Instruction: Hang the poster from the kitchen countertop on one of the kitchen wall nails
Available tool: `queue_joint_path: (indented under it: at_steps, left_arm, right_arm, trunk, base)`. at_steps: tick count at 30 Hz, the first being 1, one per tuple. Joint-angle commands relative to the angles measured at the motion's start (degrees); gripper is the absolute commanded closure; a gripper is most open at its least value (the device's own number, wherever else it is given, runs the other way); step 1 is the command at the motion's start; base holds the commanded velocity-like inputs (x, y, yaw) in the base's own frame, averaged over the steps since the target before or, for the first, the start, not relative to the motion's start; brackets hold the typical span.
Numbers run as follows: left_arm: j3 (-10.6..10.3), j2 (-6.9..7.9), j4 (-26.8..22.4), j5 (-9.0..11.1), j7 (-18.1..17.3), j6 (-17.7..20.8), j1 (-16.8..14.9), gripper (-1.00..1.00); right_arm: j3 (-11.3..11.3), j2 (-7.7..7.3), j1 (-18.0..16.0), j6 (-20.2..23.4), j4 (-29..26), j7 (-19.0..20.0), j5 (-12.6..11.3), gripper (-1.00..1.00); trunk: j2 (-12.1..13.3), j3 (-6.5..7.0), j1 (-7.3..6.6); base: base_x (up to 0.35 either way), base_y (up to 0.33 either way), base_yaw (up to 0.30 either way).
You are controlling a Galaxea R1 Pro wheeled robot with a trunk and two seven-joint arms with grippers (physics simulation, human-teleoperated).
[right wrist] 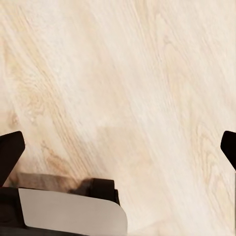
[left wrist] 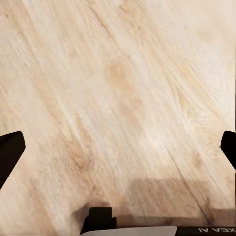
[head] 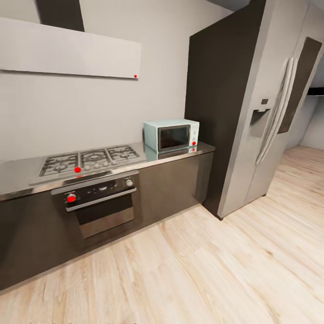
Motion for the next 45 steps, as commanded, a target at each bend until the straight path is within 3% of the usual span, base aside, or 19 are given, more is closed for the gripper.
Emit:
queue_joint_path:
  at_steps: [1,13,23,32,45]
  left_arm:
    - [0.07,-0.04,-0.07,-0.02,0.02,-0.10,0.02,-1.00]
    - [0.04,-0.08,-0.07,-0.02,0.02,-0.17,0.04,-1.00]
    - [0.20,0.00,-0.07,0.05,0.02,-0.15,0.03,-1.00]
    - [0.35,0.07,-0.07,0.06,0.02,-0.13,0.02,-1.00]
    - [0.36,0.08,-0.07,0.06,0.02,-0.17,0.02,-1.00]
  right_arm:
    - [0.07,-0.03,-0.03,-0.12,0.04,-0.01,0.47,-1.00]
    - [0.07,-0.04,-0.03,-0.29,0.06,-0.06,0.47,-1.00]
    - [0.07,0.06,-0.03,-0.37,0.09,-0.26,0.54,-1.00]
    - [0.07,0.94,-0.03,-0.30,0.21,-5.39,0.56,-1.00]
    - [0.07,1.02,-0.03,-0.11,0.15,-5.68,0.48,-1.00]
  trunk:
    - [-0.03,-0.06,0.00]
    - [-0.03,-0.08,0.00]
    - [-0.03,-0.08,0.00]
    - [-0.03,-0.08,0.00]
    - [-0.03,-0.08,0.00]
  base:
    - [0.000,-0.196,0.103]
    - [0.000,-0.273,0.195]
    - [0.000,-0.056,0.288]
    - [0.000,-0.002,0.289]
    - [-0.137,-0.131,0.186]
